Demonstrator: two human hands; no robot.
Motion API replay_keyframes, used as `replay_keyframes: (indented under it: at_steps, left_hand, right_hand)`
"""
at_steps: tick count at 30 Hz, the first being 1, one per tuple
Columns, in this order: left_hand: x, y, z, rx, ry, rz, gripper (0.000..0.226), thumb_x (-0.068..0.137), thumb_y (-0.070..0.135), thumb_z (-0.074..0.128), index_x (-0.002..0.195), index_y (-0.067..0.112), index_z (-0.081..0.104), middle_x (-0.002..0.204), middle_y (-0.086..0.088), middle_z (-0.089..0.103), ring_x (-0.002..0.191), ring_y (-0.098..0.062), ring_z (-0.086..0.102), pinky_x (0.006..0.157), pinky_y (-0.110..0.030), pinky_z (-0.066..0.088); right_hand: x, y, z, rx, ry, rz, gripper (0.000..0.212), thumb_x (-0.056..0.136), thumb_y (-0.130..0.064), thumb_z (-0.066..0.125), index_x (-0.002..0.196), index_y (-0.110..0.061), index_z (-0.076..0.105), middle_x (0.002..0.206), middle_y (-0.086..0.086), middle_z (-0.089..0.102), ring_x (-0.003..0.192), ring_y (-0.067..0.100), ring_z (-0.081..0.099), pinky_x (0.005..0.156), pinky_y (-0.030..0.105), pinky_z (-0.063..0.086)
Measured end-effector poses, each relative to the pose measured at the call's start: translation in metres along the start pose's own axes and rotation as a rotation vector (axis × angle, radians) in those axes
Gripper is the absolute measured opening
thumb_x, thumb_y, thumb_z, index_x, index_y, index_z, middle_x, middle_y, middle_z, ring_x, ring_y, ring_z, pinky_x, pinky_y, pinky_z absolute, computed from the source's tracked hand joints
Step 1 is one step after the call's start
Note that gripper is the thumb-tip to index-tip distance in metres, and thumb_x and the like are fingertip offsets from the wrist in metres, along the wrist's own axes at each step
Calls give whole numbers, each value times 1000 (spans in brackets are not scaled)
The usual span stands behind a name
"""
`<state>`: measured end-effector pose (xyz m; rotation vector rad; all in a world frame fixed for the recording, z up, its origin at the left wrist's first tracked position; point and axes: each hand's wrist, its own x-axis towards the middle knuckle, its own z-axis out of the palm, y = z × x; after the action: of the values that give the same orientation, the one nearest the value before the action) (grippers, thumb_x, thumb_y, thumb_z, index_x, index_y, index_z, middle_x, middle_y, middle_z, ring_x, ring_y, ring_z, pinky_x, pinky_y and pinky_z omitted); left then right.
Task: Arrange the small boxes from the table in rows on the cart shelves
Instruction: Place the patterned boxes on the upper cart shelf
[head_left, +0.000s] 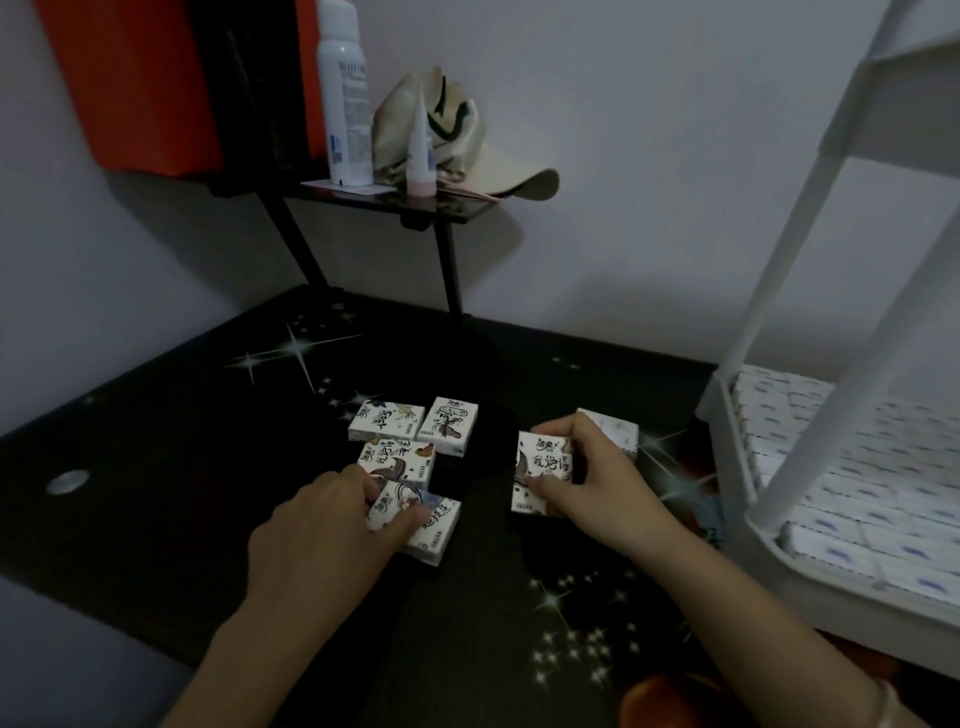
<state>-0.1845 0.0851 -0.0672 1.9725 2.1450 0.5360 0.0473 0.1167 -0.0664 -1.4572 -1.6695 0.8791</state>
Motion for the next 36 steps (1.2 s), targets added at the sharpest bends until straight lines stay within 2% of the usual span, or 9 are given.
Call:
replay_keyframes:
  at_steps: [3, 5, 11, 15, 20, 24, 29, 32, 36]
  left_hand:
    - [-4, 7, 3, 9, -21, 28, 52, 77, 75, 50, 113, 39, 56, 106, 15, 53, 91, -2, 52, 70, -24, 47]
    - [-9, 14, 4, -28, -20, 72, 44, 79, 71, 53, 111, 41, 56, 101, 19, 51, 89, 0, 51, 67, -21, 44]
    - [-17, 37, 7, -323, -31, 164, 24, 78, 49, 72, 93, 40, 56, 72, 15, 63, 63, 4, 59, 61, -26, 52]
    - [-21, 54, 3, -654, -193, 213, 28, 79, 26, 78, 99, 34, 61, 86, 4, 68, 65, -4, 67, 56, -24, 55]
    - [-32, 84, -16, -850, -280, 286, 29, 75, 18, 80, 97, 29, 63, 94, -6, 71, 81, -15, 72, 61, -31, 58]
    - [-45, 114, -47, -915, -331, 388, 33, 73, 17, 80, 100, 27, 65, 93, -7, 72, 84, -17, 72, 61, -30, 58]
    - [-66, 169, -94, -986, -294, 580, 30, 71, 15, 80, 96, 23, 67, 88, -7, 72, 79, -19, 73, 56, -30, 57]
    - [-75, 215, -124, -1012, -325, 731, 29, 71, 13, 80, 95, 20, 66, 87, -7, 72, 76, -18, 73, 54, -31, 56]
    - [-75, 283, -161, -959, -303, 917, 27, 74, 11, 79, 95, 18, 64, 84, -7, 73, 71, -17, 72, 51, -25, 53]
  right_hand:
    - [-12, -2, -6, 140, -17, 9, 29, 85, -8, 70, 108, -20, 57, 96, -1, 67, 69, 4, 67, 60, 19, 53]
    - [-20, -3, -11, 180, -13, -6, 25, 85, -6, 69, 105, -16, 58, 96, 2, 69, 68, 11, 68, 58, 19, 53]
    - [-42, -4, -32, 183, 55, -18, 15, 89, -9, 65, 97, -22, 63, 98, 0, 72, 89, 17, 71, 77, 45, 59]
    - [-64, -13, -55, 155, 91, -42, 12, 91, -12, 63, 99, -21, 63, 99, -3, 71, 89, 10, 70, 77, 37, 60]
    - [-95, -28, -89, 31, 177, -72, 16, 90, -17, 65, 98, -31, 65, 93, -9, 72, 80, 3, 70, 64, 23, 57]
    - [-125, -53, -123, -24, 239, -176, 17, 86, -12, 68, 92, -28, 69, 91, -12, 72, 82, 4, 69, 65, 26, 56]
    - [-159, -90, -178, -41, 306, -192, 15, 84, -7, 70, 90, -21, 70, 84, -3, 71, 63, 22, 68, 57, 42, 57]
    - [-179, -113, -218, -43, 332, -185, 19, 83, -6, 70, 97, -19, 72, 94, 4, 69, 75, 18, 69, 56, 29, 56]
    - [-208, -144, -271, -96, 426, -171, 37, 79, -14, 72, 111, -31, 67, 105, 2, 69, 81, 18, 72, 64, 26, 59]
